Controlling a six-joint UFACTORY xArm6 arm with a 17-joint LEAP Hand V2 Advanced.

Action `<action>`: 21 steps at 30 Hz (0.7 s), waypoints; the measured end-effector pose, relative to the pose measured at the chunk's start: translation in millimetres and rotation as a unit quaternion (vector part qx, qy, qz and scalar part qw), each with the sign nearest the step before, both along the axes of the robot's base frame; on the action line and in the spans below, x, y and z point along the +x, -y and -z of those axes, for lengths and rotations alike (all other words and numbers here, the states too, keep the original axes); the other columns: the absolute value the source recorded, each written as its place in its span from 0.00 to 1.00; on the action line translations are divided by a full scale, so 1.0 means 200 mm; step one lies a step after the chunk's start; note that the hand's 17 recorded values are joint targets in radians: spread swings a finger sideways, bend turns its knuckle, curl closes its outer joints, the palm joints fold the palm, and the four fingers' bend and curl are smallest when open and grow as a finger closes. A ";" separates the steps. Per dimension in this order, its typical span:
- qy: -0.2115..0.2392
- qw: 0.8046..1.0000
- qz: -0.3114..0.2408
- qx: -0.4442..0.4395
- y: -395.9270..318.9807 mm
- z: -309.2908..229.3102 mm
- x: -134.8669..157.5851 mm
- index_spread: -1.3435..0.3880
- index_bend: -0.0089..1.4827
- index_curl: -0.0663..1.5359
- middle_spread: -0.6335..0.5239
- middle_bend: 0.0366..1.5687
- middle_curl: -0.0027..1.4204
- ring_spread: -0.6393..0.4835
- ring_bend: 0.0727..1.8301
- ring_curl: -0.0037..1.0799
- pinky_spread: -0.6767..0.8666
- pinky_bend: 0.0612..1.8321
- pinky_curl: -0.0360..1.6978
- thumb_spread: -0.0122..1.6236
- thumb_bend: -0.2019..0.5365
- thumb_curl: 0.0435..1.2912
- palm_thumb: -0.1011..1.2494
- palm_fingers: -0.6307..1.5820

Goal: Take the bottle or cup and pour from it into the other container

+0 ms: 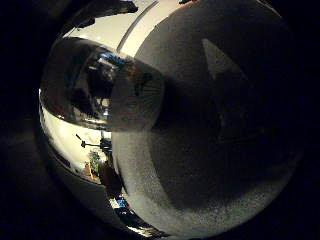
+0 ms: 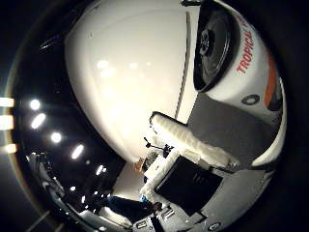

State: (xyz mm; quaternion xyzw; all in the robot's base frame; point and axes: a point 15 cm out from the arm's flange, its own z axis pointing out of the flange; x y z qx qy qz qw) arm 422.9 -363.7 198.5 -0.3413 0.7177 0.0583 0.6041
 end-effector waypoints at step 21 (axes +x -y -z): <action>-0.004 1.000 -0.004 0.010 -0.03 0.01 0.01 0.62 0.22 0.45 0.46 0.55 0.42 0.46 0.62 0.37 0.21 0.71 0.10 0.53 0.24 0.39 0.71 0.83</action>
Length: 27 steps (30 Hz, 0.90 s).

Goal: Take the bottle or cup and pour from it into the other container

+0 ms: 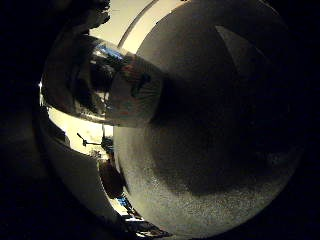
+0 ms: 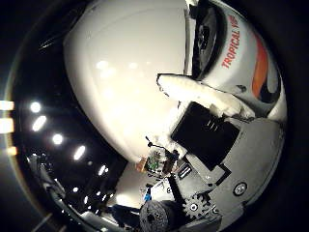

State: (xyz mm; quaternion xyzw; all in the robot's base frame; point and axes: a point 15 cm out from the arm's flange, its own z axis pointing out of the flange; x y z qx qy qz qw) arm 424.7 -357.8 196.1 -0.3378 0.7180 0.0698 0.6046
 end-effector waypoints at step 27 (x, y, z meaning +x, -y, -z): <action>0.016 1.000 -0.004 -0.024 0.00 -0.15 0.01 0.63 0.67 0.64 0.42 0.81 0.57 0.38 0.74 0.63 0.32 0.82 0.36 0.38 0.24 0.61 0.78 0.77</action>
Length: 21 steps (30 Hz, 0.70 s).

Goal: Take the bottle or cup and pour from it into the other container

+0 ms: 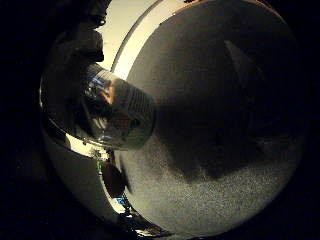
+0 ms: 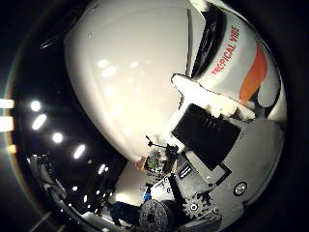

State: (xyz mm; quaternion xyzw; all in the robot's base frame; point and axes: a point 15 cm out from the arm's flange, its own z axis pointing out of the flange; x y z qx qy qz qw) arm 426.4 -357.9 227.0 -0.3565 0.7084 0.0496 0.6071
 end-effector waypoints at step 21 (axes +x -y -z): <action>-0.071 0.966 -0.125 -0.215 -0.68 -0.54 0.10 0.64 0.73 0.61 0.43 0.85 0.58 0.35 0.70 0.76 0.30 0.73 0.49 0.26 0.24 0.70 0.82 0.77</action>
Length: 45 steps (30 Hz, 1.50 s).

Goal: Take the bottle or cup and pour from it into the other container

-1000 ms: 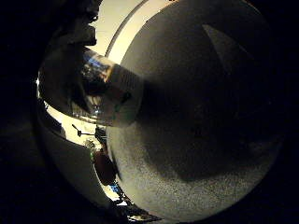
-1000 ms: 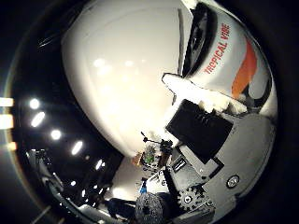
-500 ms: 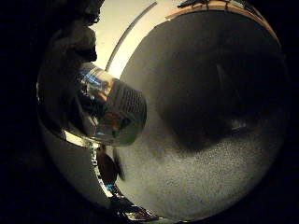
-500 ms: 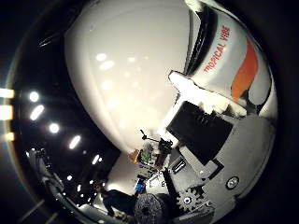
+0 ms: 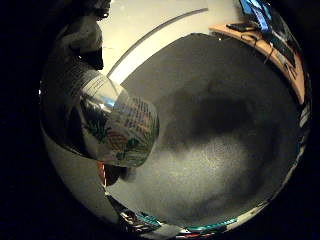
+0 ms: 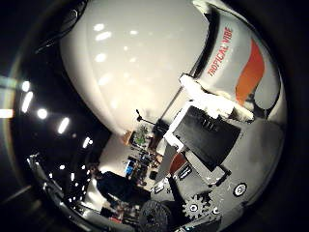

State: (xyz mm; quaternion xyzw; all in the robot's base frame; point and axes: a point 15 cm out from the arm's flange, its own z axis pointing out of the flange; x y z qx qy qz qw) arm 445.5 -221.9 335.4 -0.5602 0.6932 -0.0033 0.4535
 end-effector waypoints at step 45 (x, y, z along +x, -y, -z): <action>-0.137 0.867 -0.145 -0.456 -1.14 -0.24 -0.05 0.65 0.77 0.58 0.45 0.87 0.56 0.35 0.69 0.81 0.29 0.66 0.57 0.19 0.24 0.72 0.80 0.79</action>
